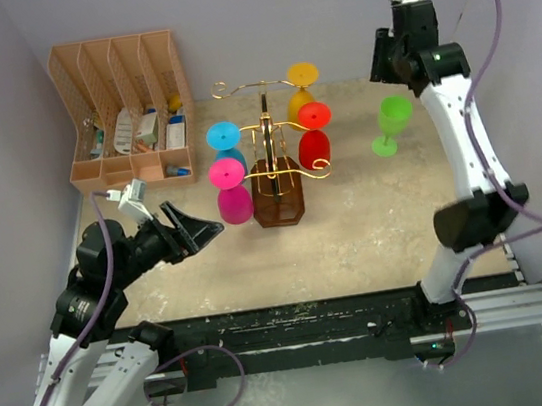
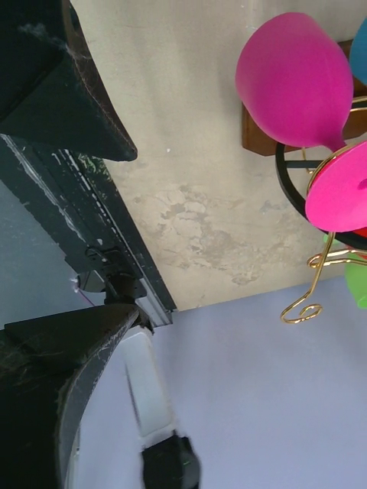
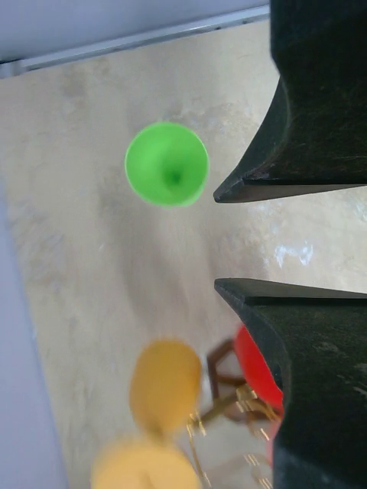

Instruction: Take the wine glass off the wine glass rack

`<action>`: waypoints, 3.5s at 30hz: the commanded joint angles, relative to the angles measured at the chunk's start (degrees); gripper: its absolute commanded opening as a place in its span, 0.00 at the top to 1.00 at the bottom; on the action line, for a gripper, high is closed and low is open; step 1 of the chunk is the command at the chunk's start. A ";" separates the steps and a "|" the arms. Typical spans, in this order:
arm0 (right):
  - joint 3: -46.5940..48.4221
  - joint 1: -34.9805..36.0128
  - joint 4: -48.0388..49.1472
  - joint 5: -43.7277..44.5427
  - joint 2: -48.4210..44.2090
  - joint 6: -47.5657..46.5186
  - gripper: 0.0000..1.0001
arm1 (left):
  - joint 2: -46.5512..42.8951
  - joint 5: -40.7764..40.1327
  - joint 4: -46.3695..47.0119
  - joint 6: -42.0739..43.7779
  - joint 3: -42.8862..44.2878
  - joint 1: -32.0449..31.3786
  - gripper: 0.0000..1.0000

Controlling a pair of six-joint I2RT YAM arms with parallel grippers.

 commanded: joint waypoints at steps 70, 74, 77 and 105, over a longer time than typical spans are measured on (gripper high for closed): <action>-33.89 33.66 43.77 -48.07 -12.71 22.86 1.00 | -6.94 -14.20 -2.92 -2.40 -1.29 0.08 0.22; -36.25 33.65 46.80 -49.00 -14.72 26.37 1.00 | -6.85 -14.05 -2.72 -2.71 -1.18 0.12 0.22; -37.45 33.50 48.05 -49.04 -15.72 28.15 1.00 | -6.53 -13.73 -2.32 -2.92 -1.01 0.12 0.22; -45.57 29.94 62.17 -53.83 -16.67 43.15 1.00 | -3.22 -11.61 0.93 -4.23 1.21 0.12 0.22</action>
